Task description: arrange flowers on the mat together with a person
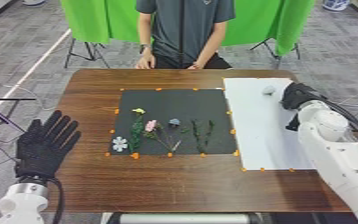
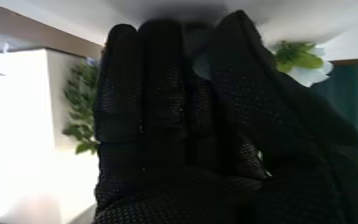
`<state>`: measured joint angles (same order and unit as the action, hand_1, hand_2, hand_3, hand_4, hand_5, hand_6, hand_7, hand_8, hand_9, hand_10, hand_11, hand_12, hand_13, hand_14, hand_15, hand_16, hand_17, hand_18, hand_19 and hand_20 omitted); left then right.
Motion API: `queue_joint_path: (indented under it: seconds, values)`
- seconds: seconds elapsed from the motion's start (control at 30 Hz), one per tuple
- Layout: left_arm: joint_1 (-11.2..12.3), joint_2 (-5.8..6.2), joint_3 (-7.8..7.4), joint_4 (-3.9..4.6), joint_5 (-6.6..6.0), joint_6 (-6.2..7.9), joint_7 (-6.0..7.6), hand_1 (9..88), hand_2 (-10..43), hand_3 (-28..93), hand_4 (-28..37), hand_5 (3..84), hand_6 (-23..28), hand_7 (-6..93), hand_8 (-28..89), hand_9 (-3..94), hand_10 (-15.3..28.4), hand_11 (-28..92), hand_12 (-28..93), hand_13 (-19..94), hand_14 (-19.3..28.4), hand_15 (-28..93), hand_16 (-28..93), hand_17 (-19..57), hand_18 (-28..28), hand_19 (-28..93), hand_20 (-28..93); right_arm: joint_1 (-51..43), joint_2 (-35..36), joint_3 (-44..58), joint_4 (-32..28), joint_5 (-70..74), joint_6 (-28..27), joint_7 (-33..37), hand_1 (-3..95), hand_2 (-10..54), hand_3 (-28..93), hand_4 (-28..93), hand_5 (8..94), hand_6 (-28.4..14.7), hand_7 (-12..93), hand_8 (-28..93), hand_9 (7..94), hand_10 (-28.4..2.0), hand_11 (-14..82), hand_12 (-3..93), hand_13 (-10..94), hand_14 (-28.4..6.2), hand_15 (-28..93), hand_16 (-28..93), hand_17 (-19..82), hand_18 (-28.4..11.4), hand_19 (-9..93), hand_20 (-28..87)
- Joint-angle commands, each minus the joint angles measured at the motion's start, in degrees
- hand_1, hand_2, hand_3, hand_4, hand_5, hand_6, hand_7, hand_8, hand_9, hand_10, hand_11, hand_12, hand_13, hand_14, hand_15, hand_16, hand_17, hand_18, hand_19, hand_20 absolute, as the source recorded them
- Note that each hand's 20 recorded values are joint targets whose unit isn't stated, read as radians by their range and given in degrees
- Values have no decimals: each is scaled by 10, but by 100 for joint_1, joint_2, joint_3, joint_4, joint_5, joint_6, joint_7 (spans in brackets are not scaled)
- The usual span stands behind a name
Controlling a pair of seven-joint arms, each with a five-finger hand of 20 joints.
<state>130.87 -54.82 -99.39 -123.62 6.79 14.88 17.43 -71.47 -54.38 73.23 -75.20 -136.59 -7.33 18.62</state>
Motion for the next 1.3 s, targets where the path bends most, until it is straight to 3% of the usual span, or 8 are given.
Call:
queue_joint_path:
  seconds: [0.03, 0.17, 0.43, 0.67, 0.73, 0.83, 1.1, 1.3]
  values:
    - [-70, -88, 75, 78, 18, -39, -135, 286, 110, 724, -283, 441, 67, 103, -86, 394, 130, 132, 90, 304, 139, 176, -25, -26, 130, 249, 123, -768, 153, -213, -183, -11, 559, -236, 652, -95, 611, -283, 647, 32, 481, -90, 755, -75, 103, 365, 687, -19, 356, 380, 439, -119, 740, 146]
    - [-89, -60, 51, 80, 32, -58, -157, 286, 110, 724, -283, 441, 67, 102, -87, 395, 131, 132, 90, 304, 139, 176, -25, -26, 130, 249, 123, -1154, 542, -339, -561, 74, 1614, -540, 657, -95, 660, -282, 676, 31, 469, -63, 793, -76, 104, 391, 720, -17, 355, 396, 431, -103, 860, 82]
    - [57, -66, -107, 55, 107, -192, -217, 286, 108, 725, -283, 439, 67, 101, -86, 394, 132, 131, 90, 303, 140, 174, -25, -25, 130, 247, 122, -1361, 889, -553, -2022, 310, 2341, -814, 647, -95, 673, -283, 673, 28, 470, -58, 790, -79, 103, 393, 720, -14, 350, 402, 435, -98, 880, 38]
    - [60, -37, -72, 49, 122, -242, -229, 289, 106, 723, -283, 439, 67, 100, -85, 393, 131, 129, 91, 302, 138, 169, -24, -25, 131, 243, 121, -1162, 722, -928, -2802, 332, 2205, -1404, 641, -95, 674, -283, 669, 29, 472, -58, 788, -78, 103, 393, 716, -10, 351, 398, 438, -93, 871, 39]
    - [131, -29, -107, 29, 135, -285, -192, 289, 105, 722, -283, 439, 67, 99, -85, 392, 131, 129, 92, 302, 138, 169, -23, -25, 130, 243, 122, -1102, 494, -879, -2790, 314, 1960, -1899, 639, -95, 675, -283, 659, 31, 470, -62, 780, -75, 100, 391, 710, -7, 351, 398, 434, -87, 871, 39]
    - [222, -33, -140, -1, 134, -279, -91, 288, 104, 722, -283, 438, 67, 99, -85, 390, 130, 128, 92, 300, 139, 167, -22, -25, 130, 241, 121, -871, 270, -1225, -2731, 273, 1810, -1927, 637, -95, 676, -283, 648, 30, 469, -69, 770, -75, 95, 386, 700, -5, 348, 396, 426, -80, 873, 35]
    - [-27, -18, 59, 95, 133, -326, -187, 291, 103, 721, -283, 438, 69, 98, -84, 389, 130, 126, 93, 298, 142, 169, -19, -26, 130, 239, 122, -509, 0, -2018, -2355, 57, 1490, -1892, 647, -95, 665, -283, 640, 24, 452, -78, 757, -74, 93, 372, 693, -3, 331, 378, 440, -50, 910, -58]
    - [45, -9, 22, 43, 21, -120, -103, 292, 103, 721, -283, 441, 72, 96, -83, 391, 133, 130, 95, 298, 143, 171, -20, -28, 131, 240, 123, -714, 74, -1970, -2408, -243, 1357, -1699, 648, -95, 665, -283, 628, 16, 449, -75, 747, -78, 94, 367, 691, -7, 328, 378, 448, -56, 917, -47]
